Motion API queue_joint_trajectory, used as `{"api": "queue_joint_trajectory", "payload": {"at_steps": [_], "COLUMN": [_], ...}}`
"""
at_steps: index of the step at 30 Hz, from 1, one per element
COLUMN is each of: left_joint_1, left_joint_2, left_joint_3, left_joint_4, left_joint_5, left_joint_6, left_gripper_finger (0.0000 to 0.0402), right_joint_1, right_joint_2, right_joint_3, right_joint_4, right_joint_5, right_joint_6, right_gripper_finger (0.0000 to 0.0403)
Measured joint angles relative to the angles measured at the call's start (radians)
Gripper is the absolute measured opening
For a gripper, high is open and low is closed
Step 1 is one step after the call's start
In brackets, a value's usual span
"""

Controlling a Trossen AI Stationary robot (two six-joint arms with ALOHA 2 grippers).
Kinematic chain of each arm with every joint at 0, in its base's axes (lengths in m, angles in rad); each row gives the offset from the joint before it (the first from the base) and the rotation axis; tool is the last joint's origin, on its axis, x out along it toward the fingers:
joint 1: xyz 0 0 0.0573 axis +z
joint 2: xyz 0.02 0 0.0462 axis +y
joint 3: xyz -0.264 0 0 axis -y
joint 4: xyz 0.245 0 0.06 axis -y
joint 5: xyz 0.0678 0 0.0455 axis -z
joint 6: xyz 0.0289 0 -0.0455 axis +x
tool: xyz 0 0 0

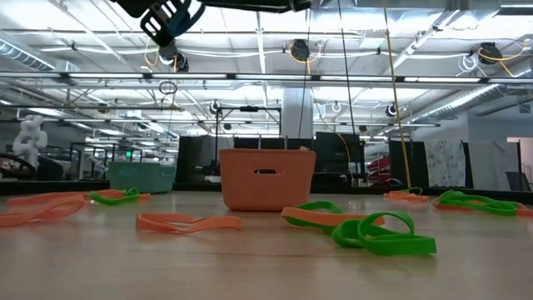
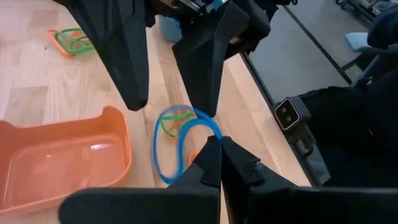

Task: Sort rubber bands into baskets
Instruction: Put the blue rubber band into the blue bin

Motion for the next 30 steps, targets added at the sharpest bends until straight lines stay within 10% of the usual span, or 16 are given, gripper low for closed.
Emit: {"api": "queue_joint_trajectory", "payload": {"at_steps": [16,30], "left_joint_1": [0.001,0.001], "left_joint_2": [0.055,0.022], "left_joint_3": [0.0,0.0], "left_joint_4": [0.058,-0.063], "left_joint_5": [-0.018,-0.058], "left_joint_6": [-0.006,0.001], "left_gripper_finger": [0.0005,0.0135], "right_joint_1": [-0.024,0.002], "right_joint_2": [0.0,-0.091], "right_joint_3": [0.0,-0.001], "right_joint_4": [0.008,-0.333], "right_joint_5": [-0.16,-0.121], "right_joint_6": [0.031,0.247], "right_gripper_finger": [0.0009,0.0001]}}
